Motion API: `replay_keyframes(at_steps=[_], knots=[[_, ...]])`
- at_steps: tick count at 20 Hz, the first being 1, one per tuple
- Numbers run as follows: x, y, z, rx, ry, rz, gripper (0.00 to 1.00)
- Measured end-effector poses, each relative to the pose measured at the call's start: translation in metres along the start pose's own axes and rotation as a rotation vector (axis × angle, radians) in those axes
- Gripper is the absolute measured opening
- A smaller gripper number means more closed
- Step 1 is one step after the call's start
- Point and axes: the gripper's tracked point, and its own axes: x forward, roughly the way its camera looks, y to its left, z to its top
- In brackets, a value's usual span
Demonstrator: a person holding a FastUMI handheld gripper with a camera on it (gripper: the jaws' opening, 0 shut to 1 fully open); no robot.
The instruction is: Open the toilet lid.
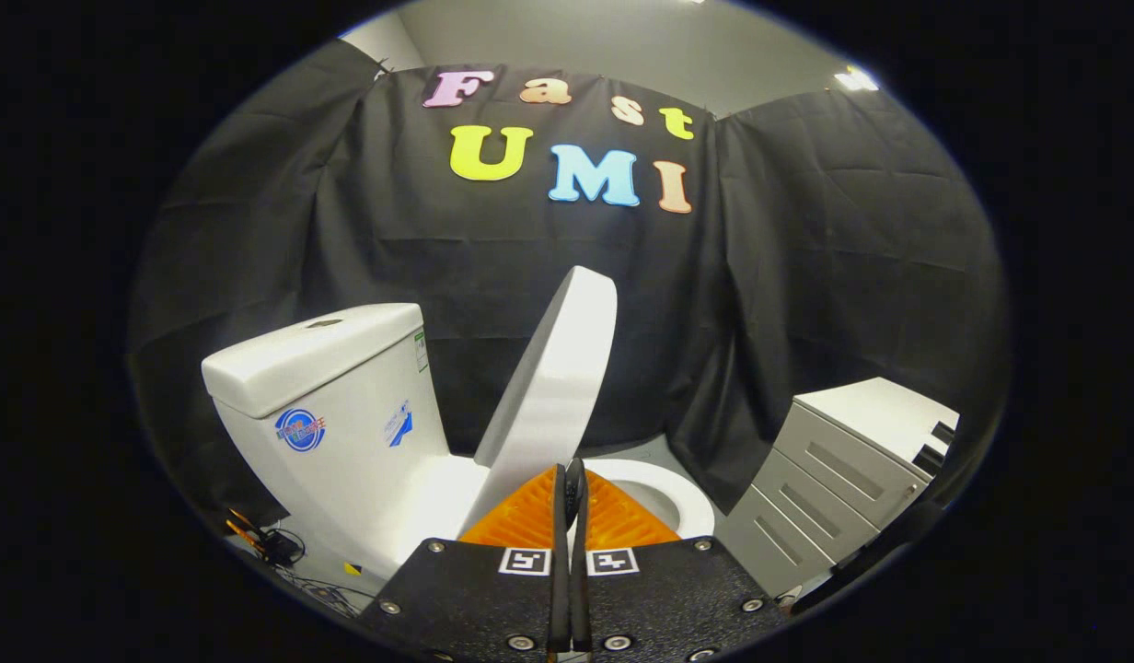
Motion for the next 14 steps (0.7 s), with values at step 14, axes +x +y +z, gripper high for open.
replay_keyframes(at_steps=[14], knots=[[-0.01,0.043,0.018,-0.025,-0.045,0.07,0.0]])
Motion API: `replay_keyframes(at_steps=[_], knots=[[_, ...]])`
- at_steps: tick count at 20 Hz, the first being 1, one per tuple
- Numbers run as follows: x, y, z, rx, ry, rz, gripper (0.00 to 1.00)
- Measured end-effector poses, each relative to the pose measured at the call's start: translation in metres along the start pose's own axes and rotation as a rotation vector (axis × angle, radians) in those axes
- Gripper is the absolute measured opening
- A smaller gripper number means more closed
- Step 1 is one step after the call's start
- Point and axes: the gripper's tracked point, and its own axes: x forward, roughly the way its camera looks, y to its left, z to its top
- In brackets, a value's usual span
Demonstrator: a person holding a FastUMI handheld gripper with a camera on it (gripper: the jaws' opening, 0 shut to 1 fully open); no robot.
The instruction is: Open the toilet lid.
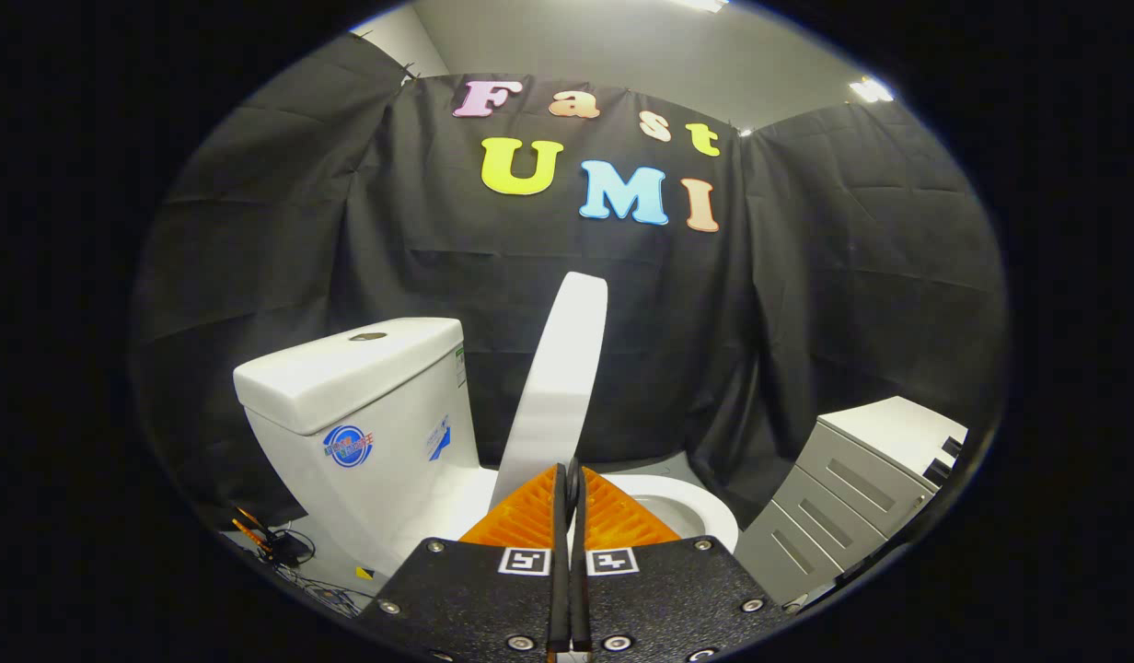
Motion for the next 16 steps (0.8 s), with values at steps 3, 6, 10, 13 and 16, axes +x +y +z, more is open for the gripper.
replay_keyframes(at_steps=[3,6,10,13,16], knots=[[-0.001,0.013,0.005,-0.028,-0.004,0.027,0.0],[-0.002,0.024,0.008,-0.052,-0.011,0.051,0.0],[-0.003,0.04,0.013,-0.058,-0.016,0.088,0.0],[-0.002,0.056,0.015,-0.031,-0.015,0.13,0.0],[-0.006,0.071,0.017,-0.036,-0.017,0.158,0.0]])
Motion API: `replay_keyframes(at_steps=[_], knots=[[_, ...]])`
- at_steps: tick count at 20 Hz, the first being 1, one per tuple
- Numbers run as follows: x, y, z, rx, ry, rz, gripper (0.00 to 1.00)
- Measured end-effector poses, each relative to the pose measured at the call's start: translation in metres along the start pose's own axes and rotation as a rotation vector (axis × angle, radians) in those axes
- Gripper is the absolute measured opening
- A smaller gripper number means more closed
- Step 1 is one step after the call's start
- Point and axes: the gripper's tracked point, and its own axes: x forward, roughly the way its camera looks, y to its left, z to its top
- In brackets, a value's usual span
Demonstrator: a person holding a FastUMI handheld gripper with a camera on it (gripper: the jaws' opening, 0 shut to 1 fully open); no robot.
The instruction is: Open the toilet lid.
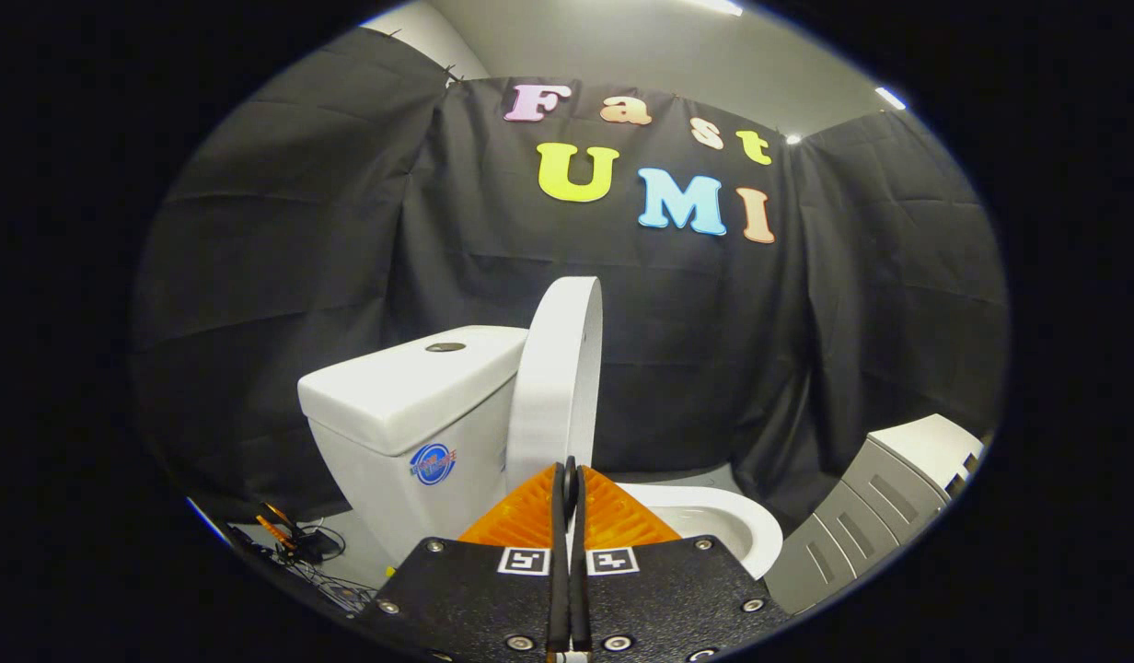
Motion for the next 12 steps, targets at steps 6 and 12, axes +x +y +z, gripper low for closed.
replay_keyframes(at_steps=[6,12], knots=[[0.007,0.035,0.004,-0.043,0.001,0.082,0.01],[0.008,0.047,0.003,-0.111,-0.012,0.092,0.01]])
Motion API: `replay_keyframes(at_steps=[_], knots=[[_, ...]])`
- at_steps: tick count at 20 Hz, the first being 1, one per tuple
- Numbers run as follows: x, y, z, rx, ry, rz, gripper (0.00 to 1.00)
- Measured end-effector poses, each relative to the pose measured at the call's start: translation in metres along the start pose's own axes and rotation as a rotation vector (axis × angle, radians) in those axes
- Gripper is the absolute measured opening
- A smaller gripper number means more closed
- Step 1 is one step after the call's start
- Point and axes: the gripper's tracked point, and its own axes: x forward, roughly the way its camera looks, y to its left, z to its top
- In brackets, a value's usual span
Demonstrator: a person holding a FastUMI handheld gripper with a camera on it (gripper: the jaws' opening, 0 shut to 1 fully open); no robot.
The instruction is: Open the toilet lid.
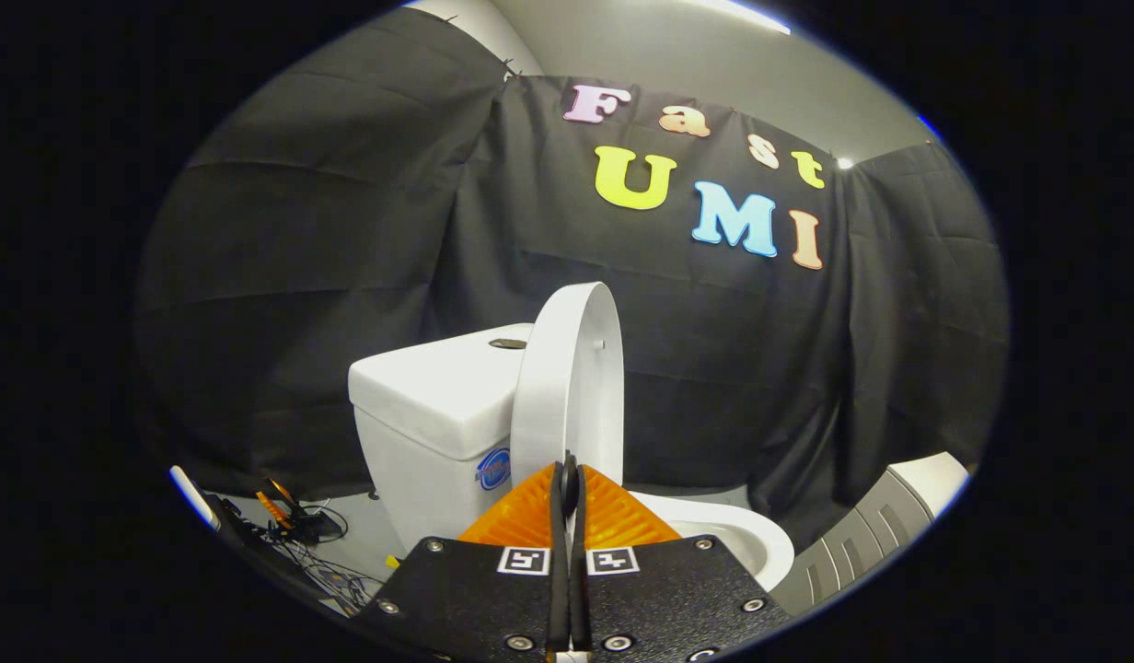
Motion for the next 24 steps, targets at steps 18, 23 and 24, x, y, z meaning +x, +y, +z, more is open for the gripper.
replay_keyframes(at_steps=[18,23,24], knots=[[-0.028,0.024,0.003,-0.087,0.061,0.11,0.33],[-0.068,0.025,0.024,0.046,0.003,0.175,0.95],[-0.075,0.021,0.028,0.066,-0.003,0.188,0.95]])
